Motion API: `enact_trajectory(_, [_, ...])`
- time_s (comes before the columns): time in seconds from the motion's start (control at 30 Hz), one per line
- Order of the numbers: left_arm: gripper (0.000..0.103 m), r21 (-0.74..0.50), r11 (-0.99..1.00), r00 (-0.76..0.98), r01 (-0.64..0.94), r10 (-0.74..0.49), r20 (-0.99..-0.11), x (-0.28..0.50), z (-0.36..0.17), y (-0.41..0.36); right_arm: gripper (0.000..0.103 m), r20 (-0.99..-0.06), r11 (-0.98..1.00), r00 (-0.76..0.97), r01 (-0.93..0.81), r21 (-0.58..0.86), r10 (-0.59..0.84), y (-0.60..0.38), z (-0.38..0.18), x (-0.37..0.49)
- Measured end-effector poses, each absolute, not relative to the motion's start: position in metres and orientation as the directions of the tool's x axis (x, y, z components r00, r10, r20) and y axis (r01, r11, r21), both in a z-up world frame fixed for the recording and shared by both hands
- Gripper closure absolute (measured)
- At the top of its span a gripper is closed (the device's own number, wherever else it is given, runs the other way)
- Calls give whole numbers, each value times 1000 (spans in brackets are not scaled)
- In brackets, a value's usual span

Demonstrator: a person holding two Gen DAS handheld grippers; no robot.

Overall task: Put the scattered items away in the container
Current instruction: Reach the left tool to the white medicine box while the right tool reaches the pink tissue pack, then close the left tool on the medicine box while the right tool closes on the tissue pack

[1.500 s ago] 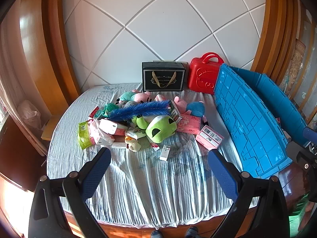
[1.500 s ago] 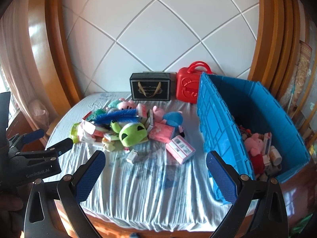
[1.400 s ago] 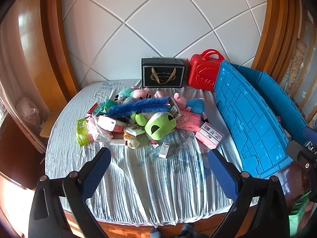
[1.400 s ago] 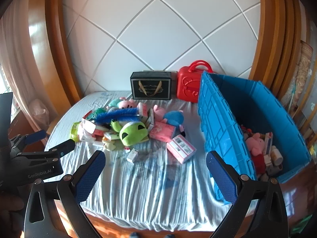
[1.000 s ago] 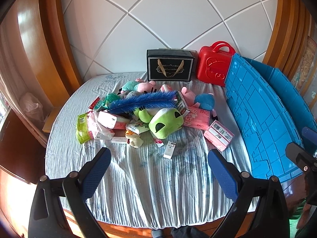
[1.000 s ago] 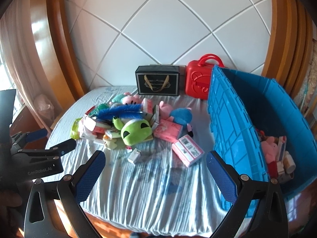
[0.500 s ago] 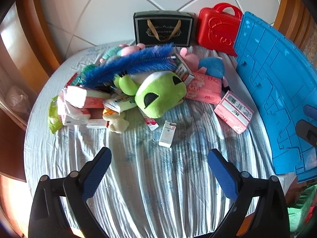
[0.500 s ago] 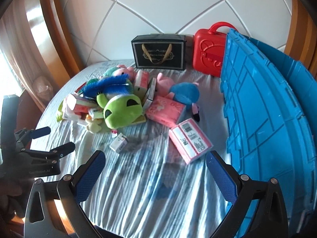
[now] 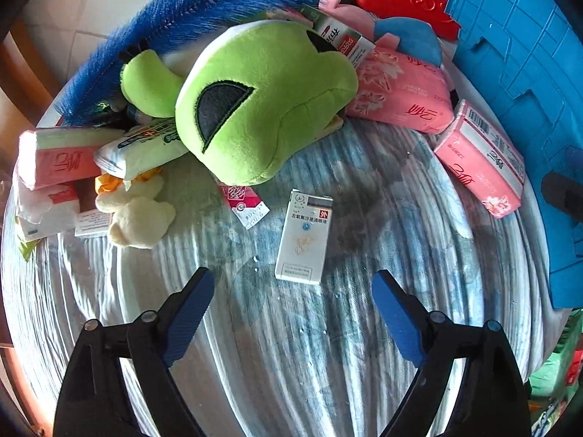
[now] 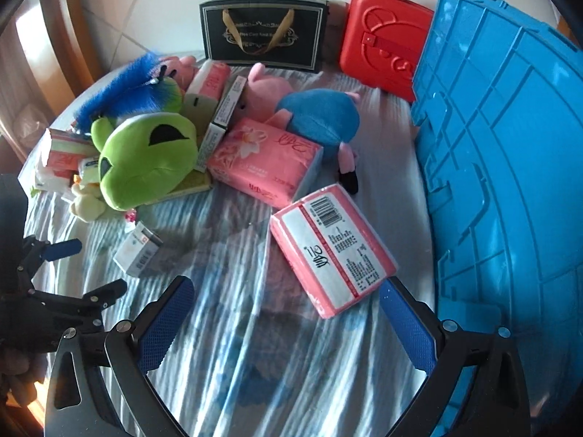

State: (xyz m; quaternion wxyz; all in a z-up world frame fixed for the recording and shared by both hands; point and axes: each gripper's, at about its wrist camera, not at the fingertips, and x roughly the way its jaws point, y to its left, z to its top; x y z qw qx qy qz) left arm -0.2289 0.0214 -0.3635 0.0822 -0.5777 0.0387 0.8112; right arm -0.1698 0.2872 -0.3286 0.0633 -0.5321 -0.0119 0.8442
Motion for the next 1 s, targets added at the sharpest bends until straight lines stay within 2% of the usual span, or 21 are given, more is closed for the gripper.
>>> enact_trajectory(0.03, [15,-29,-982,-313,-185,87,-946,-233,-369,23,0,-900,-991,-418,-93,-95,125,289,-335,-175])
enact_trajectory(0.1, [28,-15,-978,-300,-210,79,-951,-238,-379,28,0,-904,-989,-401,-84,-122,145,291,-346,-184])
enact_trajectory(0.2, [39,-1,-968,-299,-250,78,-951,-240,-388,36,0,-908,-983,-377,-79,-167,184,299,-361,-196])
enact_trajectory(0.3, [44,2,-965,-286,-263,76,-955,-240,-396,41,0,-911,-974,-345,-75,-215,227,307,-377,-208])
enact_trajectory(0.43, [44,-3,-965,-291,-262,82,-953,-241,-399,44,0,-914,-963,-306,-46,-265,266,315,-396,-222])
enact_trajectory(0.47, [47,-7,-964,-291,-265,87,-953,-242,-399,45,0,-916,-961,-292,-36,-275,274,317,-402,-225])
enact_trajectory(0.63, [71,-23,-961,-287,-275,105,-952,-241,-396,48,0,-919,-952,-260,-8,-306,297,325,-422,-232])
enact_trajectory(0.87, [73,-46,-967,-275,-251,117,-954,-235,-394,41,0,-916,-946,-262,28,-322,303,324,-426,-229])
enact_trajectory(1.0, [73,-45,-968,-280,-248,117,-953,-231,-390,39,9,-922,-952,-258,17,-305,290,325,-421,-226])
